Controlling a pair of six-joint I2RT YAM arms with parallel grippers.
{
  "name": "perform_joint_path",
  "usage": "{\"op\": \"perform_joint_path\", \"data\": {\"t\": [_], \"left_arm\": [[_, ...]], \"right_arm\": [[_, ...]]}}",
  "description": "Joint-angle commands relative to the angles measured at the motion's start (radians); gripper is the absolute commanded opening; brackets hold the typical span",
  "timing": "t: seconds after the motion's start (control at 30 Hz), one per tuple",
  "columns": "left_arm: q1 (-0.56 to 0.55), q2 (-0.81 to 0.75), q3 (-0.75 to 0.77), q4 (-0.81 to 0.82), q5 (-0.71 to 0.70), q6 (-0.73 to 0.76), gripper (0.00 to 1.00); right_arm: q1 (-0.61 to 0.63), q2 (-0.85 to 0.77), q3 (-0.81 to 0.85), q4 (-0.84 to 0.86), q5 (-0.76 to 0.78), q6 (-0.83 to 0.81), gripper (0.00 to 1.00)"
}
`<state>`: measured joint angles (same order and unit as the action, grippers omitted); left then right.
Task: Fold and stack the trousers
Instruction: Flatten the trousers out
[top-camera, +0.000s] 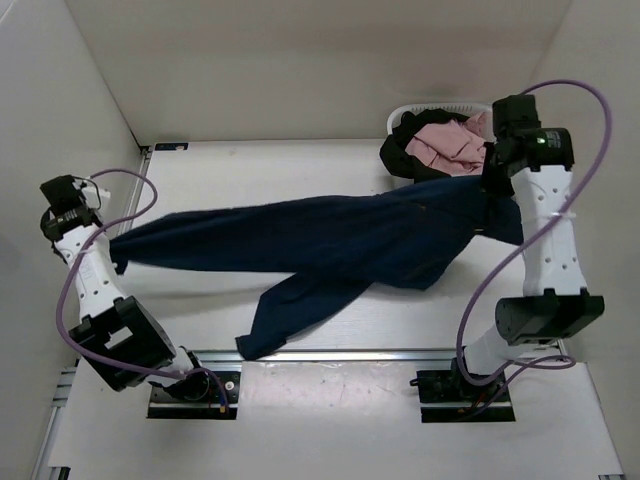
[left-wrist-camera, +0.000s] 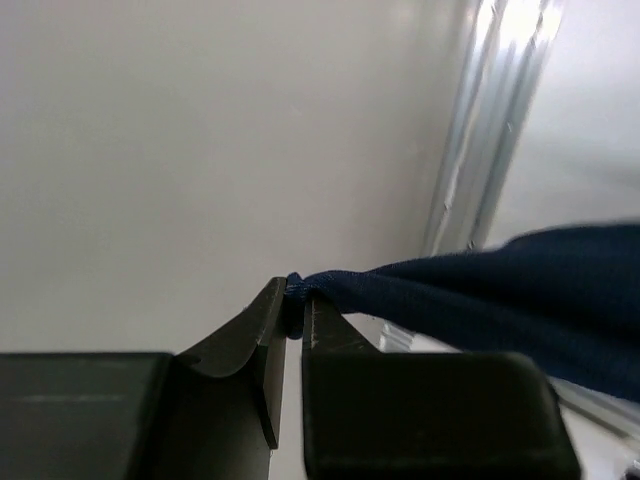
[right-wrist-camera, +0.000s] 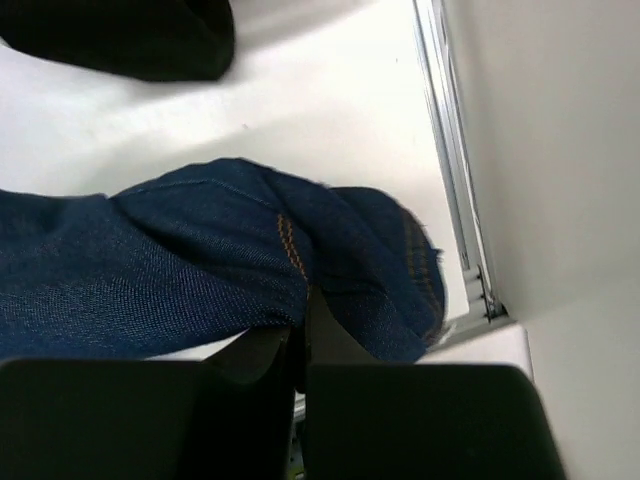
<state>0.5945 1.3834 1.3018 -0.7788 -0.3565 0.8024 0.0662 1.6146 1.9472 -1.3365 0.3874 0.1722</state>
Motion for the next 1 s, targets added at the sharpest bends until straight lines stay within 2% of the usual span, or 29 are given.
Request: {"op": "perform_joint_path", "data": {"t": [0.0, 0.13, 0.2, 0.3, 0.33, 0.4, 0.6, 0.8, 0.97], "left_arm": [[0.022, -0.055, -0.077, 0.001, -0.012, 0.035, 0.14], [0.022, -0.044, -0.147, 0.001, -0.003, 0.035, 0.14], [0.022, -0.018, -0.147, 0.001, 0.010, 0.012, 0.14], [0.022, 0.025, -0.121, -0.008, -0.002, 0.003, 0.14], [0.022, 0.025, -0.108, -0.017, -0.012, 0.003, 0.14], [0.022, 0.025, -0.087, -0.017, -0.022, 0.015, 0.14], [0.031, -0.067, -0.098, -0.027, -0.022, 0.055, 0.14], [0.031, -0.156, -0.087, -0.027, -0.004, 0.055, 0.14], [0.031, -0.165, -0.087, -0.027, 0.030, 0.064, 0.14]], "right_arm": [[-0.016, -0.048, 0.070, -0.061, -0.005, -0.016, 0.00], [-0.003, -0.007, 0.046, -0.052, -0.120, -0.037, 0.00], [0.030, 0.065, 0.045, -0.052, -0.191, -0.048, 0.00], [0.070, 0.192, 0.096, -0.078, -0.147, -0.057, 0.00], [0.095, 0.218, 0.161, -0.088, -0.119, -0.044, 0.00], [0.104, 0.235, 0.193, -0.098, -0.075, -0.033, 0.00], [0.104, 0.065, 0.007, -0.078, 0.060, -0.033, 0.00], [0.095, -0.152, -0.120, -0.078, 0.062, -0.033, 0.00], [0.095, -0.173, -0.177, -0.079, 0.024, -0.043, 0.00]]}}
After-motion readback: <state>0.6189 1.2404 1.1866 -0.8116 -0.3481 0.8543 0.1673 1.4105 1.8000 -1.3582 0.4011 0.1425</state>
